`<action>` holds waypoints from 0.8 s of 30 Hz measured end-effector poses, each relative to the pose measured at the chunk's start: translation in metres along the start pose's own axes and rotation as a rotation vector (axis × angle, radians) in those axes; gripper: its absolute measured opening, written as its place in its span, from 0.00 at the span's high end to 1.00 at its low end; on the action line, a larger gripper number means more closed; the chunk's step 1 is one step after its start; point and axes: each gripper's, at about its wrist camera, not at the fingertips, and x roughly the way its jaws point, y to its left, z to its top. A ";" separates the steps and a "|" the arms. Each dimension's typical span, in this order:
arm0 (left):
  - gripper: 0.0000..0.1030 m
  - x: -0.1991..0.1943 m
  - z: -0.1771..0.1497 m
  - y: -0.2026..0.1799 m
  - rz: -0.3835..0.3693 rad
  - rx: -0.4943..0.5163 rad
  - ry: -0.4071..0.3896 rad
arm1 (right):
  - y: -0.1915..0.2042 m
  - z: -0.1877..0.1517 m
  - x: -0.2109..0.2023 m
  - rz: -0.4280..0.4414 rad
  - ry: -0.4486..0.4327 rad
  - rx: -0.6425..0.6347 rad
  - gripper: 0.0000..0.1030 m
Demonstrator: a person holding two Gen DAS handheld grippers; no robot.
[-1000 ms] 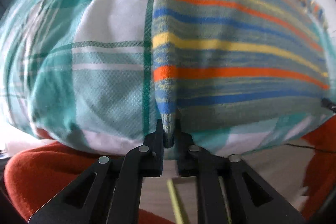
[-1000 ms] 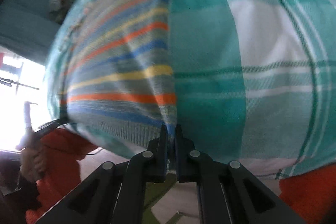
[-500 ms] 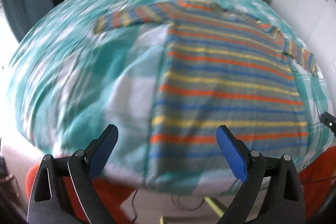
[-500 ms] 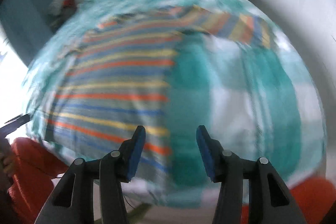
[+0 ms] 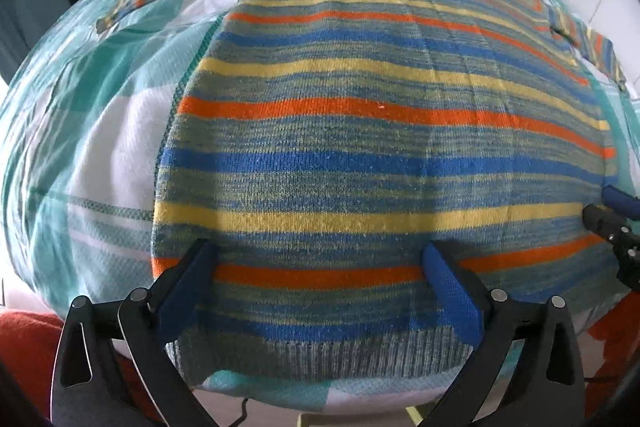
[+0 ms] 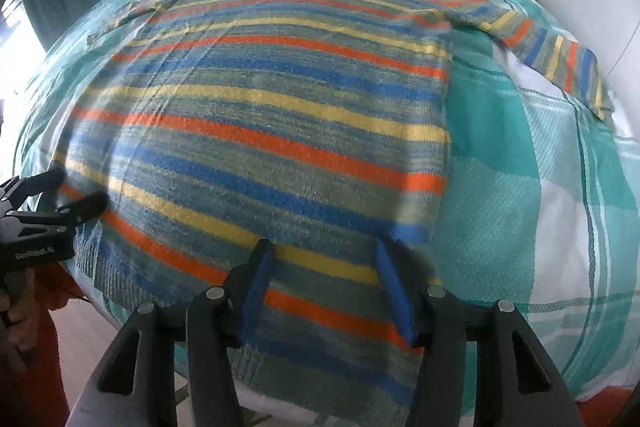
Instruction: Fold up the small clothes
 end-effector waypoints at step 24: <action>0.00 -0.002 -0.007 0.000 -0.004 0.013 -0.023 | -0.003 -0.008 0.006 0.009 -0.035 0.005 0.44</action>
